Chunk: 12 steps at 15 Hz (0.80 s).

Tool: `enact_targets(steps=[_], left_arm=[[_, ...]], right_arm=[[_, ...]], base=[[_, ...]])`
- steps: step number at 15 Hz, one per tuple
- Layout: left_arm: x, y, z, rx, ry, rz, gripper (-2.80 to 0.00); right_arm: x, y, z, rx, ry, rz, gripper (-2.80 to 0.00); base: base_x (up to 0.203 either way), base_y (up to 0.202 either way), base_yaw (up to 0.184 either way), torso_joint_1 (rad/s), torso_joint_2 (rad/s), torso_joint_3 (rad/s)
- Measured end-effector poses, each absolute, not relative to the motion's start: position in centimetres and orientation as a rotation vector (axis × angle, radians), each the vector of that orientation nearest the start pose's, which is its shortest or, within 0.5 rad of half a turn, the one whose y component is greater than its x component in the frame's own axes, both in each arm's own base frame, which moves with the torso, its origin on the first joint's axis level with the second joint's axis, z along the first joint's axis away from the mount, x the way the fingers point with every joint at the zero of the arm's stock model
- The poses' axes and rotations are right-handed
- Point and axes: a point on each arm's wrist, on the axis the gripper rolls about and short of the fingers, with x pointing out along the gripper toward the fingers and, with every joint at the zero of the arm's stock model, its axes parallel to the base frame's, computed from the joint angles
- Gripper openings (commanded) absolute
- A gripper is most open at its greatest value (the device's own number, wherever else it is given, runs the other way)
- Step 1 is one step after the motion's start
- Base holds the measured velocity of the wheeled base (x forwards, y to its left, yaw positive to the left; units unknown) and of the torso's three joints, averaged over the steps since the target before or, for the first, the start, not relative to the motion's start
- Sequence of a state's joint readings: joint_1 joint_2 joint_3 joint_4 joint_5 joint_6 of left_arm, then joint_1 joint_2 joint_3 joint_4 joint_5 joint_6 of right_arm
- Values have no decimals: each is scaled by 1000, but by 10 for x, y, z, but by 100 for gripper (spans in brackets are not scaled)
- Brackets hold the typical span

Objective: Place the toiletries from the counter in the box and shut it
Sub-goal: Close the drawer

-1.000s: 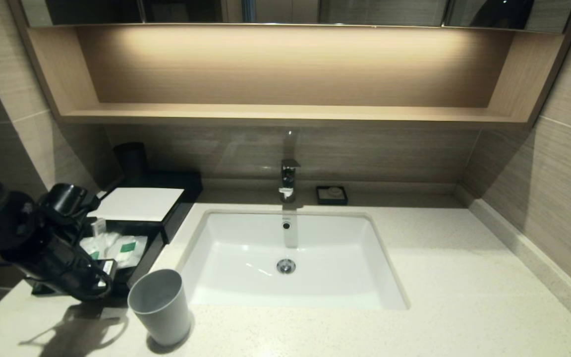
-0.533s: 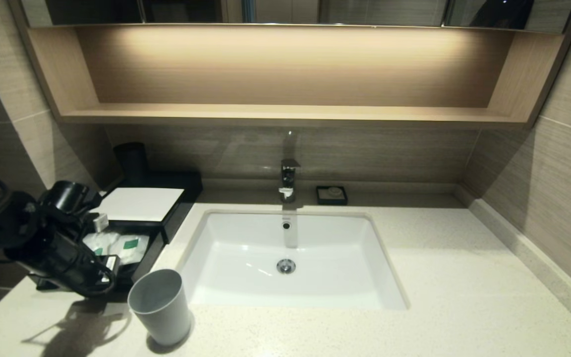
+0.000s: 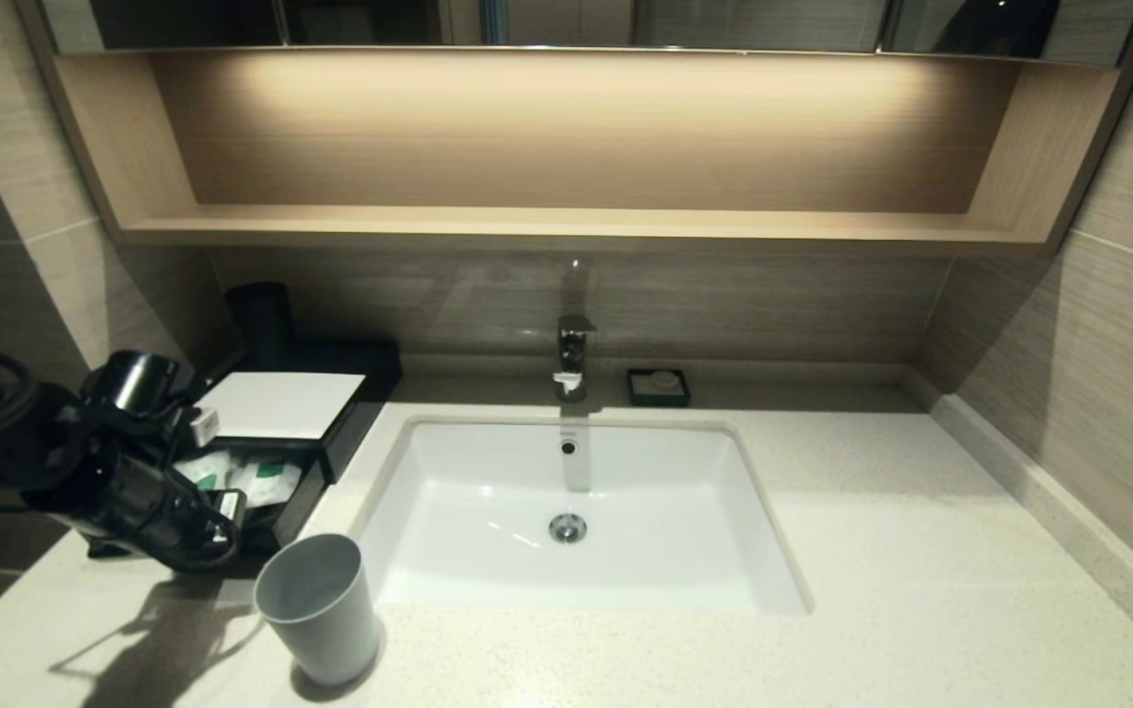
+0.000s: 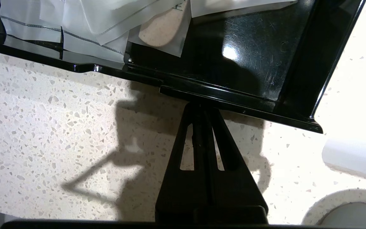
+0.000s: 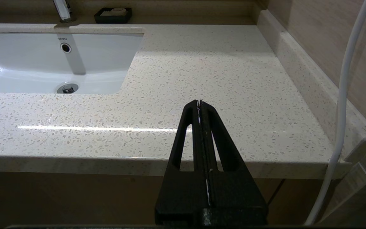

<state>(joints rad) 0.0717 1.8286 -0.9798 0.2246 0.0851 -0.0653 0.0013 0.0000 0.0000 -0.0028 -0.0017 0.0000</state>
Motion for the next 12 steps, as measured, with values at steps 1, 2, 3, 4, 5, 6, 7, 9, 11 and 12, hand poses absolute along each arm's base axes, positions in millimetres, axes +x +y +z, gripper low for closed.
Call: enact_targets(steps=[1,2,3,4,5,6,7,9,11,12], left_arm=[[298,23,118,-52,1064,176,-280],[300,23,118,-54,1056,177,-280],[301,24,118,-55,1045,177,-280],[303,24,117,-54,1039,179,-280],[305,24,117,-53,1032,180,-280],[308,24,117,-52,1018,182,-280],[311,24,117,-51,996,183,-280],[317,25,116,-48,969,184,-280],[319,21,115,-44,964,175,-280],[320,20,115,-43,964,171,-280]], right_arm=[[-23,0,76,0,-3,0,-280],[-23,0,76,0,-3,0,-280],[-23,0,76,0,-3,0,-280],[-23,0,76,0,-3,0,-280],[-23,0,76,0,-2,0,-280],[-23,0,76,0,-2,0,-280],[-23,0,76,0,-3,0,-280],[-23,0,76,0,-2,0,-280],[-23,0,76,0,-2,-1,-280],[-23,0,76,0,-2,0,-280]], base=[[0,0,0,0,0,0],[0,0,0,0,0,0],[0,0,0,0,0,0],[0,0,0,0,0,0],[0,0,0,0,0,0],[0,0,0,0,0,0],[0,0,0,0,0,0],[0,0,0,0,0,0],[0,0,0,0,0,0],[0,0,0,0,0,0]])
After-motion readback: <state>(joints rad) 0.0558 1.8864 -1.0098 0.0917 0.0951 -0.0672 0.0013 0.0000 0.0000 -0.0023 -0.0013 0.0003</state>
